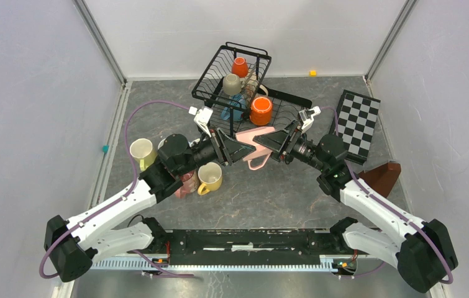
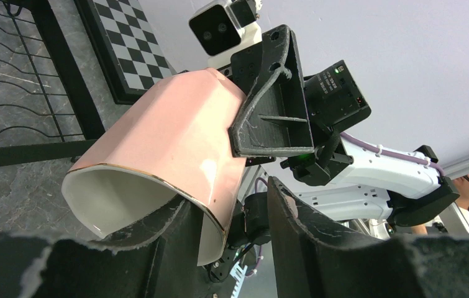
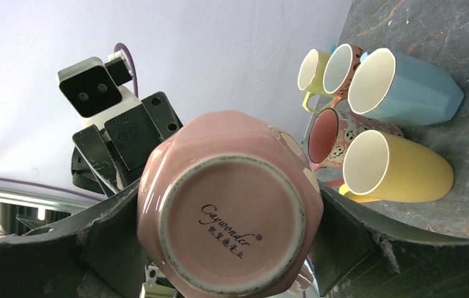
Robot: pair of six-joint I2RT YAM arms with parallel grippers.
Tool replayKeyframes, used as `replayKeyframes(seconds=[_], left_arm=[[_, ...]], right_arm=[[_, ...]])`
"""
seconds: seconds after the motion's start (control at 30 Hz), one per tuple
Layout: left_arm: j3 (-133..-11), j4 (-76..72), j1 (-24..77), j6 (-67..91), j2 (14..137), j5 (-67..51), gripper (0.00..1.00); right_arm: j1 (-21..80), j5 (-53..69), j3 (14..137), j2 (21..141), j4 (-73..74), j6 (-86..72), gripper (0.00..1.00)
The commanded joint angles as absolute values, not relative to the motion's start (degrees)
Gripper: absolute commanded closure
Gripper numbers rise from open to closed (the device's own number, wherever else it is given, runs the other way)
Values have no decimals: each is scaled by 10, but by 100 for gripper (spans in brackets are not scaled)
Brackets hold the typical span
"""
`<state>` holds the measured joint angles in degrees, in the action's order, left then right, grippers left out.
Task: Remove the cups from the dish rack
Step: Unload the cup from the dish rack.
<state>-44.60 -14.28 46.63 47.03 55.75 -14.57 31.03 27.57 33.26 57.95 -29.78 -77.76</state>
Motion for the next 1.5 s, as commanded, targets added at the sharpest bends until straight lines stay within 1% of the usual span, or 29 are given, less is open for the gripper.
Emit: replayKeyframes(seconds=[0.0,0.2,0.43,0.57,0.7,0.77,0.83,0.9,0.93,0.97,1.0,1.03,1.1,1.17,1.3,1.47], left_arm=[[-442,-198,469,437,563,-168,52],[-438,-200,468,427,567,-171,55],[-436,-204,468,423,576,-173,55],[-436,-212,468,424,580,-174,57],[-434,-221,468,427,584,-173,65],[-434,-222,468,428,585,-173,71],[-435,-222,468,428,587,-175,82],[-434,-222,468,429,587,-176,97],[-433,-222,469,429,586,-175,98],[-432,-222,468,429,586,-175,98],[-432,-222,468,428,585,-175,98],[-432,-222,468,428,582,-175,98],[-432,-219,468,428,579,-174,98],[-434,-215,468,428,577,-171,98],[-432,-207,468,429,561,-156,98],[-432,-187,469,435,527,-128,98]], right_arm=[[315,248,331,555,-389,-823,98],[320,239,332,556,-387,-829,98],[329,240,332,563,-399,-838,98],[336,238,331,566,-403,-840,98],[340,237,327,569,-405,-843,98],[342,237,326,570,-407,-844,98],[344,236,326,570,-407,-843,97],[344,234,326,570,-407,-839,96],[345,234,327,570,-404,-836,91],[345,232,328,569,-399,-829,81],[345,229,330,566,-391,-818,68],[345,225,333,563,-378,-808,50],[345,216,339,555,-356,-782,22],[345,208,346,549,-328,-758,2],[345,176,349,525,-277,-712,2],[344,154,329,501,-273,-692,2]])
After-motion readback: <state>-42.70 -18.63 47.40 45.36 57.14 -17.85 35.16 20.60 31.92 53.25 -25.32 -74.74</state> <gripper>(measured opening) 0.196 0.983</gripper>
